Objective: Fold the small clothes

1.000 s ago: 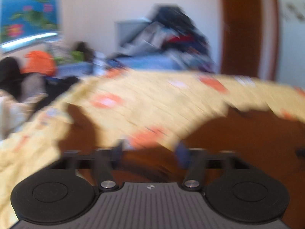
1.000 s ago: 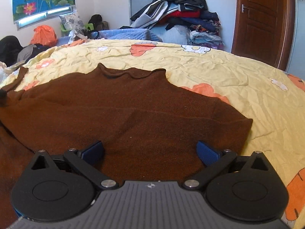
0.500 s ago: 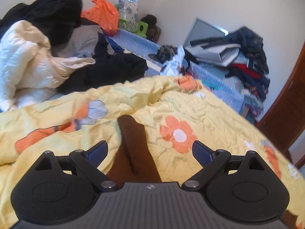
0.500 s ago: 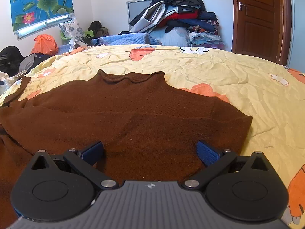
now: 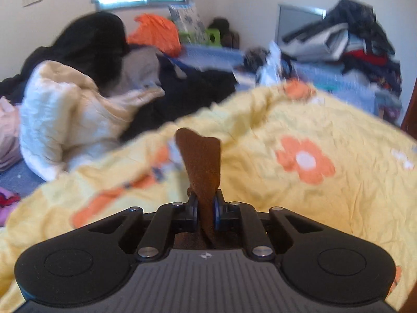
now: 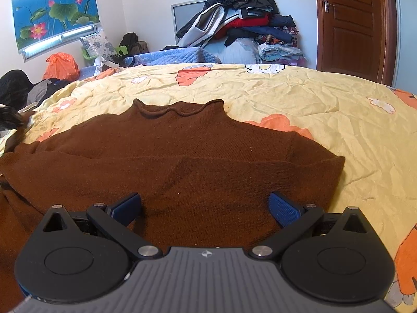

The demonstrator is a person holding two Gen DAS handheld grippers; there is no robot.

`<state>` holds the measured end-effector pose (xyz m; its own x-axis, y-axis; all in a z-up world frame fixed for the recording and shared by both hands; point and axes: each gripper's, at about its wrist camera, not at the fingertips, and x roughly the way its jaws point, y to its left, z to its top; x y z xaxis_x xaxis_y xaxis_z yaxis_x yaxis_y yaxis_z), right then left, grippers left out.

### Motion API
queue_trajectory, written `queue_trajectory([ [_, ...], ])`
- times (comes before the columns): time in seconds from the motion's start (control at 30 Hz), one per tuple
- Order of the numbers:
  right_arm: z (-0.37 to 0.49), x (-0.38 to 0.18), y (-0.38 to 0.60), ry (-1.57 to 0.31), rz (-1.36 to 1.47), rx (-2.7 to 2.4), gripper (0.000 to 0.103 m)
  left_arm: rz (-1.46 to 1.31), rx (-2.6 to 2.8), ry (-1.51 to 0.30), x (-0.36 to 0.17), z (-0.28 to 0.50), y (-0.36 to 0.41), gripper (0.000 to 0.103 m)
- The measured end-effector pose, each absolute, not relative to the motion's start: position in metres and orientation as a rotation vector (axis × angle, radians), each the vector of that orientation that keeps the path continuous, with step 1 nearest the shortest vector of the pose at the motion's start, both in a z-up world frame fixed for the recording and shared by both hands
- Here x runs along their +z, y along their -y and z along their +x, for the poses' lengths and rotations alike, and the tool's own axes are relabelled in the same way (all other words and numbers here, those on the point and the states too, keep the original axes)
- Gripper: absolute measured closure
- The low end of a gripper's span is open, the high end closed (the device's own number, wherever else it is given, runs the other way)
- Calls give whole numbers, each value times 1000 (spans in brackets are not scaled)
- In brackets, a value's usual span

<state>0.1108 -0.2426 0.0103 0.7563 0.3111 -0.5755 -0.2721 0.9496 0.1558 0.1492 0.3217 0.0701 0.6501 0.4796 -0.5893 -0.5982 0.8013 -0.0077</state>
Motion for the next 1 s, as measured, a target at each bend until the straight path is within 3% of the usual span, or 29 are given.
queue_trajectory([
  [0.33, 108, 11, 243, -636, 74, 317, 0, -321, 610, -392, 152, 42, -375, 93],
  [0.7, 108, 11, 242, -638, 64, 310, 0, -404, 579, -314, 150, -9, -361, 94],
  [0.83, 108, 11, 242, -637, 70, 311, 0, -340, 477, -281, 159, 0, -314, 94],
  [1.0, 106, 11, 243, -635, 82, 309, 0, -195, 76, -300, 166, 44, -169, 93],
])
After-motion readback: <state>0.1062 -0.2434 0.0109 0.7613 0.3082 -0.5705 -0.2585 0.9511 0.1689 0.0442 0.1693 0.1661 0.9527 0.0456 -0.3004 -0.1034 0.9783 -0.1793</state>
